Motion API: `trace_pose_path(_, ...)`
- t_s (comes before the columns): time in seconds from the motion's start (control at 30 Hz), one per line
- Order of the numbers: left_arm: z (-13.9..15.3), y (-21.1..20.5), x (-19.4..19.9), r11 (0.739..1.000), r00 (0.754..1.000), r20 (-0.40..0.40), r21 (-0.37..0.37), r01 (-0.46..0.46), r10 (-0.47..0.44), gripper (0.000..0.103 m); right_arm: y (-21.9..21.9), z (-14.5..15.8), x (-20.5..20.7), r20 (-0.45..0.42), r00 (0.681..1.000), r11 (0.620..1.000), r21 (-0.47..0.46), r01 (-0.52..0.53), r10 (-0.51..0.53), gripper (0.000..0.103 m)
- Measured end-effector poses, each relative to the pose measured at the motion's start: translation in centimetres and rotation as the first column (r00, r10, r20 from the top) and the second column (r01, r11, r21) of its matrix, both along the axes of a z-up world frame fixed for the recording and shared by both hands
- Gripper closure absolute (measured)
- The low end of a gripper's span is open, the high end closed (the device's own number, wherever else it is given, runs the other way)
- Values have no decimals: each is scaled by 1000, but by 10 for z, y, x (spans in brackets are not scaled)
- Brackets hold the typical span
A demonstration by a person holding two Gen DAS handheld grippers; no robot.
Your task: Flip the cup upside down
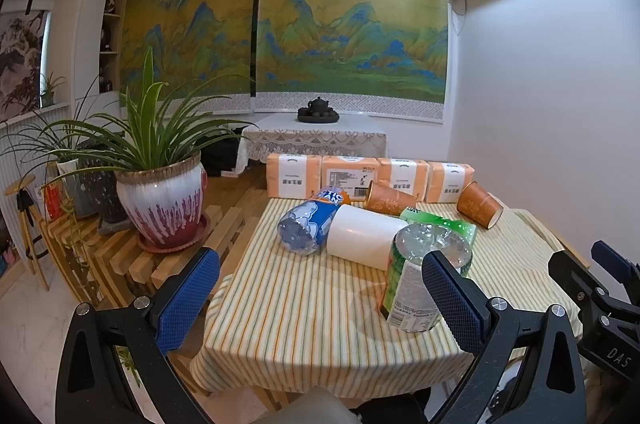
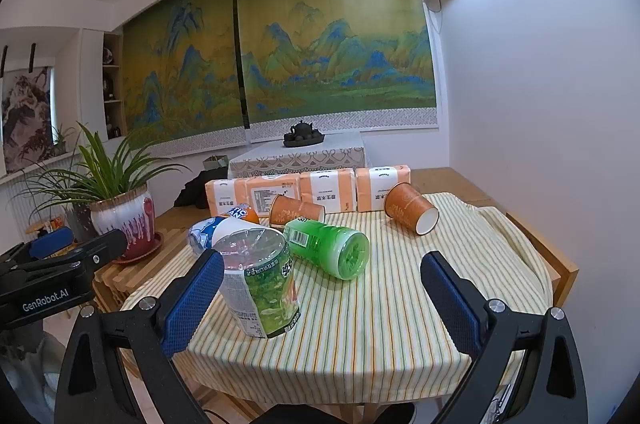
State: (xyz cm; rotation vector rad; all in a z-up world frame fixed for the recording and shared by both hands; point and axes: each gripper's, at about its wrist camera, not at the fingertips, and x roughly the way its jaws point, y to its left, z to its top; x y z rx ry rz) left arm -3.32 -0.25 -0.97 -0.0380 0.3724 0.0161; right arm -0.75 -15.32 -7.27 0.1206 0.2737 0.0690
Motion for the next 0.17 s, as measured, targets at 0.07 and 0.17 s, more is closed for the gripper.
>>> trace_pose_path(0.07,-1,0,1,1000,1000,0,1,2,-2,1,0,0,0,-1,1000,1000,0,-1,1,6)
trace_pose_path(0.17,-2,1,2,1000,1000,-2,1,6,-6,1,1,-1,1,-5,1000,1000,-2,-1,1,6)
